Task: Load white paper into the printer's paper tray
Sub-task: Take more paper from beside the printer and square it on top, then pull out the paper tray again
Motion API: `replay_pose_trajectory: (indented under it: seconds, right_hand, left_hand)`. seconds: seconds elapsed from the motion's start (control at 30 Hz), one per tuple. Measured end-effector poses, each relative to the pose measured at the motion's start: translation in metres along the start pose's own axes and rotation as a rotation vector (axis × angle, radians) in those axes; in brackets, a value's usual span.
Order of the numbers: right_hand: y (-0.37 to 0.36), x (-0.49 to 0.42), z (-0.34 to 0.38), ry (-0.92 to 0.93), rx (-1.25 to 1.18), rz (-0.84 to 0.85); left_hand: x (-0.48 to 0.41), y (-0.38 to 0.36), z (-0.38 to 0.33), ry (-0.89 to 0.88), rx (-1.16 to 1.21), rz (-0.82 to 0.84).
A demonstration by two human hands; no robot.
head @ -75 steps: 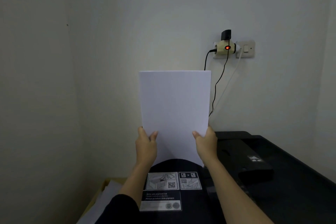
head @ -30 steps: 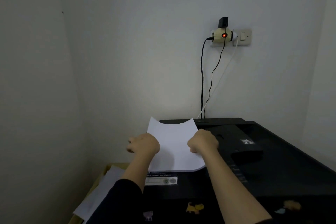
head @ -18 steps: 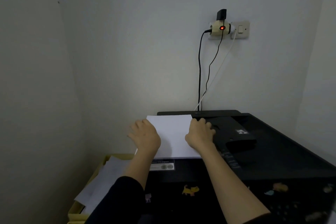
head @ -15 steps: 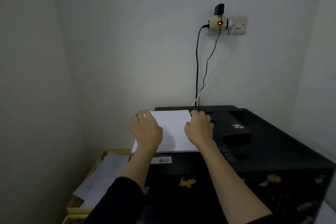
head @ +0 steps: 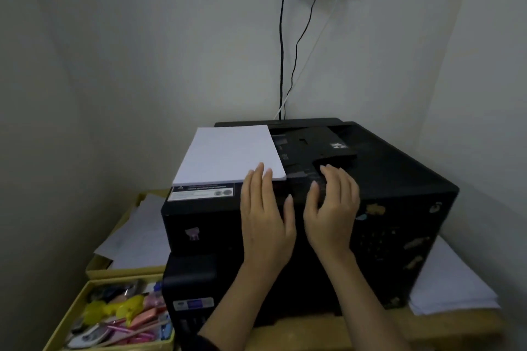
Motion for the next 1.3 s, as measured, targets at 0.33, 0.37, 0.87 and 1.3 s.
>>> replay_pose_trajectory:
  seconds: [0.33,0.37,0.87,1.3]
  right_hand:
    - [0.012,0.141,-0.093,-0.476,-0.047,0.301]
    - [0.010,0.149,-0.102,-0.618,-0.112,0.397]
    - [-0.023,0.167,-0.143,-1.650,-1.269,0.428]
    - [-0.051,0.184,-0.156,-1.635,-1.471,0.194]
  left_hand:
    - [0.151,-0.091,0.004,0.327,0.086,0.487]
    - [0.156,-0.096,0.005,0.466,0.156,0.552]
    - [0.149,-0.123,0.033,1.508,1.488,0.137]
    - [0.165,-0.156,0.051,1.535,1.665,-0.069]
Point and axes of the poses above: each hand's wrist, its own x-axis away from the middle knuckle, its own y-axis out of the back of the hand, z = x × y, the point moved 2 cm from there along -x, towards the middle knuckle, and after that the axes turned 13 degrees about z, right-handed, at the moved point
